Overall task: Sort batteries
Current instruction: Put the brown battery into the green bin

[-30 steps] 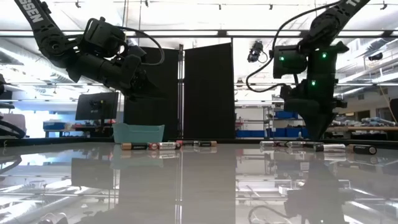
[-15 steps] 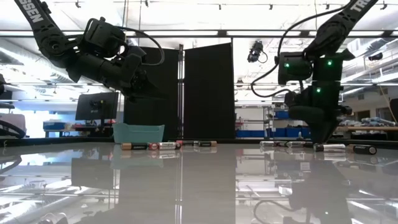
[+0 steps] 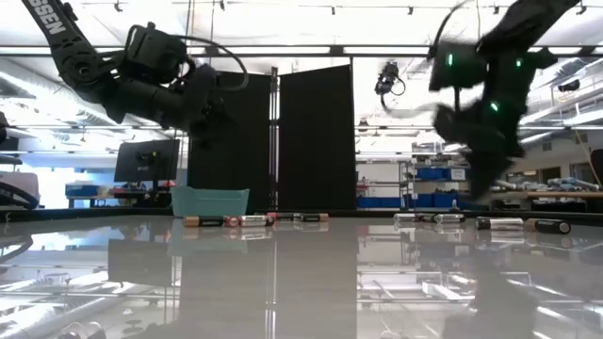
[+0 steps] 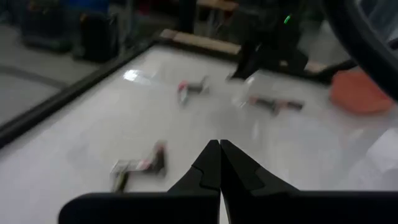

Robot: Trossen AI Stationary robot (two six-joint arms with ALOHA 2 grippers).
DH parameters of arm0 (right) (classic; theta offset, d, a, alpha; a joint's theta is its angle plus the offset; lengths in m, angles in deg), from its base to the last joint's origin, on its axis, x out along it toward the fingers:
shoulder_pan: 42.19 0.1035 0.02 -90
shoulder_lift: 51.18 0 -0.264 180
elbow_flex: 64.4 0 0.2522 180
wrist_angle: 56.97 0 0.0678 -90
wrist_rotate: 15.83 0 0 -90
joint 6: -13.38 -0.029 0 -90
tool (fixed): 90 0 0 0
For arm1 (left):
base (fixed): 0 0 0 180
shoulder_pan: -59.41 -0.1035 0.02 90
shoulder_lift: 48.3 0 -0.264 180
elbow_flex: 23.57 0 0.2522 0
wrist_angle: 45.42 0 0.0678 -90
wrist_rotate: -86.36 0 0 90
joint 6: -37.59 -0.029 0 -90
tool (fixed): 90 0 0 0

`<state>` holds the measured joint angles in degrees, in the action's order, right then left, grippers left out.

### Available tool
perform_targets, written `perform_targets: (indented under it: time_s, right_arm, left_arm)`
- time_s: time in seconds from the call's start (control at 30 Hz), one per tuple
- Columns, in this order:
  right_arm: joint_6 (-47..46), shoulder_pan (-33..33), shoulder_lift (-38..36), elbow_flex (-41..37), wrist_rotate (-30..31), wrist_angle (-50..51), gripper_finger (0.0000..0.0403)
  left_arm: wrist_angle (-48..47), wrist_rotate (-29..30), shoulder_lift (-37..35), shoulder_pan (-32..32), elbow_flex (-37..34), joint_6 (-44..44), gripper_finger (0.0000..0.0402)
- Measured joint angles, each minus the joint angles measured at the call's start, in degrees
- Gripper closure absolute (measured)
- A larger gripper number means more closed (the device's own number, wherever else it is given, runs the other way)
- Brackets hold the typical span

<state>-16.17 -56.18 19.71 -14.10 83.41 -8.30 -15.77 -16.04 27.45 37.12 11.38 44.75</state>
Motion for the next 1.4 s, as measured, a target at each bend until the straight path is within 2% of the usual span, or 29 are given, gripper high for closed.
perform_targets:
  time_s: [0.1,0.27,0.47,0.63,0.9,1.17,1.27,1.4]
  right_arm:
    - [4.7,3.1,-2.4,-1.7,0.8,-17.7,0.0346]
    - [14.1,7.7,-1.5,-4.2,1.0,-46.9,0.0346]
    - [21.6,10.9,2.2,-4.3,1.3,-64.6,0.0346]
    - [24.7,11.6,4.0,-4.3,1.6,-71.0,0.0346]
    - [27.5,12.9,4.6,-4.3,1.7,-74.0,0.0346]
    - [28.5,14.6,4.6,-4.3,1.7,-75.3,0.0346]
    - [28.8,15.1,4.6,-4.3,2.7,-75.6,0.0346]
    - [29.5,15.5,4.6,-4.3,3.2,-75.6,0.0346]
  left_arm:
    - [6.8,-2.0,0.1,0.8,0.0,2.2,0.0396]
    - [15.3,-2.6,0.2,2.4,0.7,4.0,0.039]
    - [15.9,-2.7,0.2,5.5,5.0,3.1,0.0354]
    - [14.9,-2.8,1.7,8.5,9.0,0.7,0.0314]
    - [14.7,-2.7,12.1,10.1,17.1,0.7,0.0271]
    - [17.1,-8.8,21.3,10.4,24.2,2.7,0.0259]
    - [21.7,-10.1,23.2,11.0,25.4,3.6,0.0259]
    - [23.2,-10.9,23.5,11.2,25.4,3.7,0.0259]
